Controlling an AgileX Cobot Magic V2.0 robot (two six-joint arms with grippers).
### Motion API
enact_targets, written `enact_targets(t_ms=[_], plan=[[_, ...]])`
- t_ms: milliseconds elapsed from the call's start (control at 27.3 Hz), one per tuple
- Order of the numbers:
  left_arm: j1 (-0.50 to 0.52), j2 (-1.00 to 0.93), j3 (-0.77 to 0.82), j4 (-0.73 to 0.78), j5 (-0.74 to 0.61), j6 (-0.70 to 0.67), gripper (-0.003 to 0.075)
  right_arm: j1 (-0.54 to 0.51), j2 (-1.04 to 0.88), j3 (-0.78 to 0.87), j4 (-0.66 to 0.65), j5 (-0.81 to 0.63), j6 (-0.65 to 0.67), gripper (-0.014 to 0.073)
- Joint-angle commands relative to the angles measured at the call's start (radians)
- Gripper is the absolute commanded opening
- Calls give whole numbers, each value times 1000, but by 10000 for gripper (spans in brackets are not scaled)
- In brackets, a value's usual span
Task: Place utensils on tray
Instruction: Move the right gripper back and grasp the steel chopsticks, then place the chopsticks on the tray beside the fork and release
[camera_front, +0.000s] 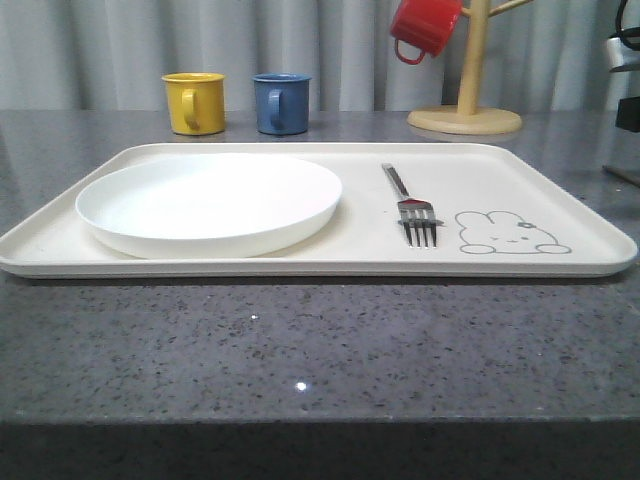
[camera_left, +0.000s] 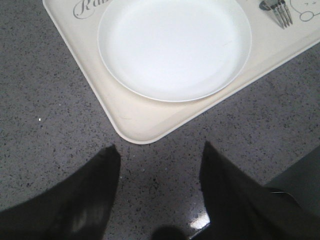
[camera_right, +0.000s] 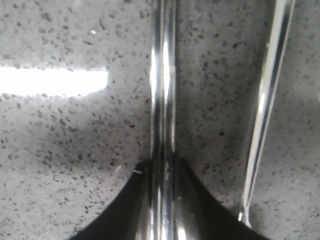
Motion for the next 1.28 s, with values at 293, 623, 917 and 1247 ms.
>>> enact_targets(t_ms=[293, 623, 917, 1247], plan=[[-8, -4, -26, 0, -68, -11, 368, 37, -92, -39, 123, 39, -11, -39], [-8, -4, -26, 0, -68, -11, 368, 192, -110, -107, 231, 76, -11, -38], [-8, -4, -26, 0, -68, -11, 368, 281, -85, -122, 249, -1, 139, -36], [-8, -4, -26, 0, -68, -11, 368, 300, -30, -122, 312, -75, 224, -36]])
